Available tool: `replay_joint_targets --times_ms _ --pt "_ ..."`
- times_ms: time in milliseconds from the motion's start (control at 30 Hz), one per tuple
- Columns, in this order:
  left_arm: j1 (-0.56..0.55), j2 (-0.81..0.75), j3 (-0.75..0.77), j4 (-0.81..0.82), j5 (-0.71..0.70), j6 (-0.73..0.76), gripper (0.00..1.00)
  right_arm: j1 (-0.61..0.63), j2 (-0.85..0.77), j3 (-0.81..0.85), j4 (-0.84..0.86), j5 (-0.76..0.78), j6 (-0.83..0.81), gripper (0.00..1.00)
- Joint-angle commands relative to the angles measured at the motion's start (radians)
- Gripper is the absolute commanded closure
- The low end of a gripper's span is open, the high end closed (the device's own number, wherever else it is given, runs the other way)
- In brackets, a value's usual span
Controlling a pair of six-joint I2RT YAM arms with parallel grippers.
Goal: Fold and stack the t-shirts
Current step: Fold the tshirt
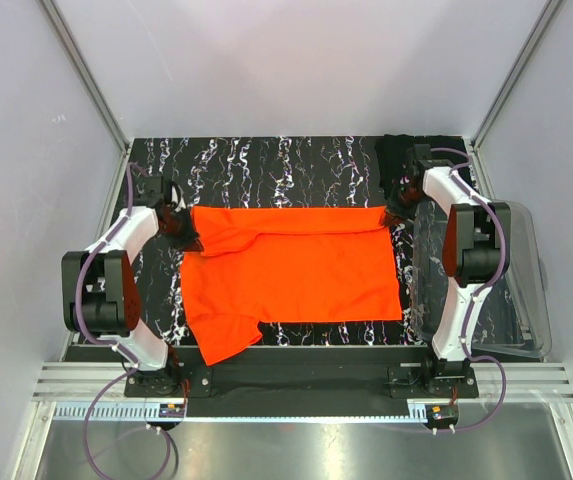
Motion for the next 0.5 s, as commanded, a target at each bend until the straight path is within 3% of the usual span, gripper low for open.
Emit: replay_joint_targets --times_ms 0,33,133,167,267,467 --pt "0.009 -0.021 -0.01 0.012 0.021 -0.023 0.92 -0.002 0.008 0.023 -0.012 0.033 -0.001 0.98" --pt "0.009 -0.028 -0.011 0.011 0.019 -0.026 0.78 -0.002 0.01 0.022 -0.018 0.034 -0.001 0.96" --pt "0.02 -0.05 0.001 0.002 -0.007 -0.027 0.59 -0.002 0.007 0.033 -0.036 0.04 -0.004 0.93" --pt "0.023 -0.065 0.019 -0.01 -0.028 -0.026 0.49 -0.002 0.004 0.043 -0.045 0.046 -0.008 0.88" --pt "0.038 -0.078 0.073 -0.017 -0.06 -0.011 0.38 -0.002 -0.015 0.063 -0.067 0.062 -0.01 0.75" --pt "0.061 0.063 0.26 -0.012 -0.019 0.009 0.36 -0.002 -0.013 0.138 -0.071 0.059 -0.013 0.7"
